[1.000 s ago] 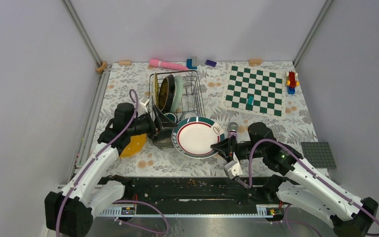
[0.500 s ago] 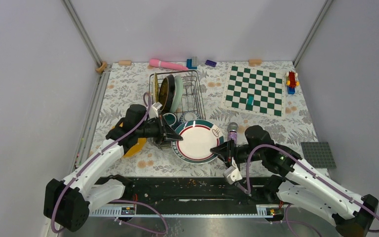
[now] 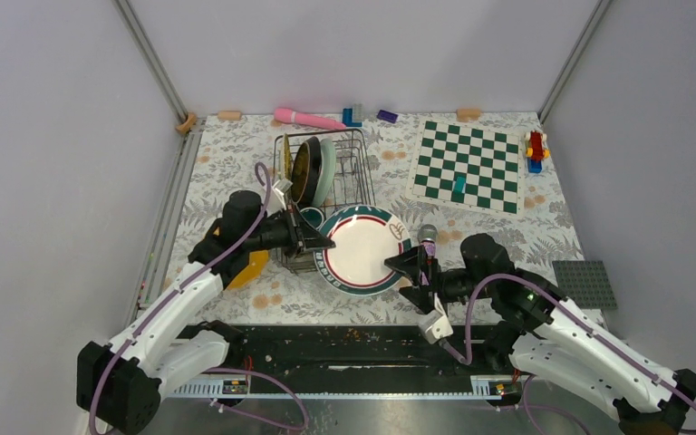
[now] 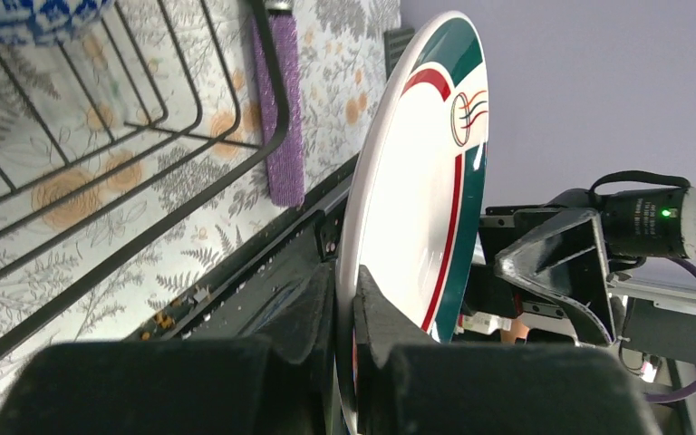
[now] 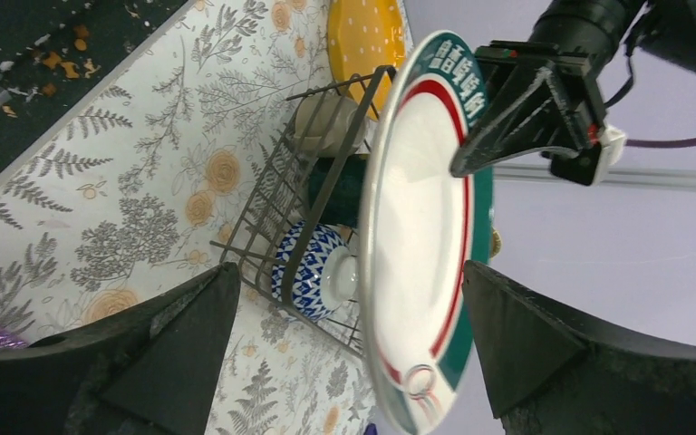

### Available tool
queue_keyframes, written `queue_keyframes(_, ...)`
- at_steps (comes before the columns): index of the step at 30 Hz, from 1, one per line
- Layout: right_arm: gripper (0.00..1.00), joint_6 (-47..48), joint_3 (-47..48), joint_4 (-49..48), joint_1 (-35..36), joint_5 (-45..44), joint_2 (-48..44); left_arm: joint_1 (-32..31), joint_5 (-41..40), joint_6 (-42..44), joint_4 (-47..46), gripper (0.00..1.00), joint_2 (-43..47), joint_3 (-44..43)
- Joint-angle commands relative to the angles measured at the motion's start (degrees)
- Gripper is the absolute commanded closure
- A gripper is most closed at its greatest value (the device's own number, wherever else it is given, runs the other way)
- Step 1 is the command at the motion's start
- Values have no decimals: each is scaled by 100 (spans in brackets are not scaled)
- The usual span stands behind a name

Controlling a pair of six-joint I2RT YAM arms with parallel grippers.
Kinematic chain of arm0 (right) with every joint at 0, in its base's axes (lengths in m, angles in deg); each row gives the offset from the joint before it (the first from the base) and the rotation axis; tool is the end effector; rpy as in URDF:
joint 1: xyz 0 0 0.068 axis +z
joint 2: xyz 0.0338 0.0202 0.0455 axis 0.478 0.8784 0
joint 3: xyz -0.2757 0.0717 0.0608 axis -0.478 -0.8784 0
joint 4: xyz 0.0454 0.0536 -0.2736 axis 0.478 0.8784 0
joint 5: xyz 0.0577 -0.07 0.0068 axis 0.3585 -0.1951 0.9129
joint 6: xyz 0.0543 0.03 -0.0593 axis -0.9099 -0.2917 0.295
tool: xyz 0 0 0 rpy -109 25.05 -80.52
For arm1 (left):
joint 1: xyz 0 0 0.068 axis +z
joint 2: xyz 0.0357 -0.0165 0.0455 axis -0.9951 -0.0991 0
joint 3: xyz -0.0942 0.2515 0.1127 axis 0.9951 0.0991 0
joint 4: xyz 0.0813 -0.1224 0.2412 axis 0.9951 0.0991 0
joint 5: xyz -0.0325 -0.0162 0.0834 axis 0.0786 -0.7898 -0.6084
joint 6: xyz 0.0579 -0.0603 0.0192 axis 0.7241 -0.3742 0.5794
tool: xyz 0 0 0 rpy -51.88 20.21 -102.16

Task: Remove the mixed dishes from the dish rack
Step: Pick up the plate from the dish rack.

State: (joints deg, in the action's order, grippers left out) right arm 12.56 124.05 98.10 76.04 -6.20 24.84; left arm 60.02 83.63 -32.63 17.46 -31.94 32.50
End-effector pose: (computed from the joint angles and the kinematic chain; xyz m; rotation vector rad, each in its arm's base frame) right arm 0.0917 0.1682 0.2904 -1.8733 0.2256 0.1000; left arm 0.2053 -0.1467 0.2689 -0.1475 2.3494 -1.5159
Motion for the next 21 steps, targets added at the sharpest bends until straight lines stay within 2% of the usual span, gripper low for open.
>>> queue_keyframes(1, 0, -133, 440, 577, 44, 105, -96, -20, -400, 32, -1032, 100, 399, 17)
queue_keyframes(3, 0, -437, 576, 645, 42, 143, -96, -23, -596, 81, -1137, 100, 483, 56)
queue_keyframes(5, 0, -1249, 758, 411, 42, 131, -47, -23, -774, 167, -1172, 100, 532, 71)
queue_keyframes(8, 0, -3398, 1227, -187, 42, -267, 163, -23, -901, 312, -1200, 100, 563, 89)
queue_keyframes(14, 0, -7476, 2117, -1165, 37, -2023, 917, -23, -1031, 593, -1255, 100, 540, 145)
queue_keyframes(18, 0, -10035, 2352, -873, 2, -3536, 1362, -23, -969, 751, -1371, 100, 547, 213)
queue_keyframes(21, 1, -11129, 2302, -632, -288, -3424, 1609, -23, -871, 836, -1525, 100, 523, 261)
